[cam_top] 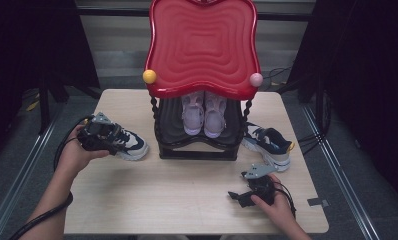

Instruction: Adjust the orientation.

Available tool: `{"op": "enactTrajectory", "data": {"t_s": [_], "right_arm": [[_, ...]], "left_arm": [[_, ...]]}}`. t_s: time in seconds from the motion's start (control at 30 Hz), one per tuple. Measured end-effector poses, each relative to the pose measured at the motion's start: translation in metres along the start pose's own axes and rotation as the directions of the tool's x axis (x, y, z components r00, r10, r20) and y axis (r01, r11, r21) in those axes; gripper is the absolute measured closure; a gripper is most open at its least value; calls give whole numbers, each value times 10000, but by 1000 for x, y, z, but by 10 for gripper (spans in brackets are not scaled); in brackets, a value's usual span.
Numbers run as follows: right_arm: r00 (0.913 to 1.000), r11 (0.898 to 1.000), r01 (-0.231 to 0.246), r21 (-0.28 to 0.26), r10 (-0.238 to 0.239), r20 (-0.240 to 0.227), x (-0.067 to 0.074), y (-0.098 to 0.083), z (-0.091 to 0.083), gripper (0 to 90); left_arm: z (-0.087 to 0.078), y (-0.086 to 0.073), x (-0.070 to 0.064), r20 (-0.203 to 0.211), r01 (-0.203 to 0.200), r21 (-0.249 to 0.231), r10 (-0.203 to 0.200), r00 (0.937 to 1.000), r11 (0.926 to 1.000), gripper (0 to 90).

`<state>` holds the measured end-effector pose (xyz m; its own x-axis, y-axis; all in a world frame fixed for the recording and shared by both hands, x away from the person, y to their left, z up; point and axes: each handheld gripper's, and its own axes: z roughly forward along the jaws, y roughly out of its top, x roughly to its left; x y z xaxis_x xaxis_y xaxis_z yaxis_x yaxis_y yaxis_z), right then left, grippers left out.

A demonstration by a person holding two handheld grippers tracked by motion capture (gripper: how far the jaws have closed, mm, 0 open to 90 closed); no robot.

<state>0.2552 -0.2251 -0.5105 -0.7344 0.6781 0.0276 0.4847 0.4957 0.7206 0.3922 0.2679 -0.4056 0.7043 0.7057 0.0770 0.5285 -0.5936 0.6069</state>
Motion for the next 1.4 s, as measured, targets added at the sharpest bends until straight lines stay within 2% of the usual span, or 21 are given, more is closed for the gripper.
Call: {"op": "enactTrajectory", "data": {"t_s": [0.2,0.23,0.3,0.37,0.43,0.5,0.53,0.63,0.73,0.8,0.87,0.93,1.03,1.1,1.13,1.17,1.27,1.33,1.4], "right_arm": [[10000,10000,9,-5,-9,4,0,0,0,117],[10000,10000,6,-3,-6,-7,0,0,0,117],[10000,10000,-1,-1,1,-1,0,0,0,117],[10000,10000,-4,-2,4,5,0,0,0,117],[10000,10000,9,-5,-9,-6,0,0,0,117],[10000,10000,-1,-2,1,12,0,0,0,117],[10000,10000,-1,-1,1,12,0,0,0,117],[10000,10000,5,-2,-5,13,0,0,0,117],[10000,10000,1,-2,-1,2,0,0,0,117],[10000,10000,8,-5,-8,-6,0,0,0,117],[10000,10000,14,-5,-14,8,0,0,0,117],[10000,10000,7,-2,-7,-7,0,0,0,118],[10000,10000,-12,11,12,1,0,0,0,117],[10000,10000,9,-3,-9,-4,0,0,0,117],[10000,10000,11,-3,-11,5,0,0,0,118],[10000,10000,1,-1,-1,-5,0,0,0,117],[10000,10000,14,-5,-14,4,0,0,0,117],[10000,10000,11,-5,-11,-4,0,0,0,117],[10000,10000,0,0,0,-3,0,0,0,117]], "left_arm": [[4,-2,5,-265,-62,275,69,9996,9996,187],[6,-2,6,-293,-234,308,243,9993,9993,184],[8,-2,6,-303,-173,224,180,9994,9996,179],[9,-1,7,-396,-388,240,397,9984,9990,173],[8,-1,6,-745,-715,-85,707,9947,9974,179],[9,-2,10,-608,-471,-31,468,9970,9989,179],[10,-3,12,-529,-356,154,363,9979,9992,178],[16,-6,15,-485,-284,537,310,9983,9982,169],[16,-8,14,-566,217,328,-198,9982,9992,175],[12,-7,12,-621,442,424,-415,9972,9981,225],[7,-6,7,-572,503,685,-464,9973,9964,314],[3,-7,1,-469,344,869,-304,9984,9956,354],[0,-7,-8,-588,106,1225,-34,9983,9924,421],[-3,-5,-15,-743,-260,1775,397,9964,9838,476],[-5,-4,-18,-824,-487,2162,679,9943,9751,519],[-6,-3,-19,-821,-527,2313,735,9939,9715,566],[-10,-1,-21,-746,-269,2645,483,9960,9640,659],[-12,-1,-21,-684,-54,2659,244,9974,9640,723],[-14,-1,-21,-661,530,2591,-370,9971,9644,776]]}}
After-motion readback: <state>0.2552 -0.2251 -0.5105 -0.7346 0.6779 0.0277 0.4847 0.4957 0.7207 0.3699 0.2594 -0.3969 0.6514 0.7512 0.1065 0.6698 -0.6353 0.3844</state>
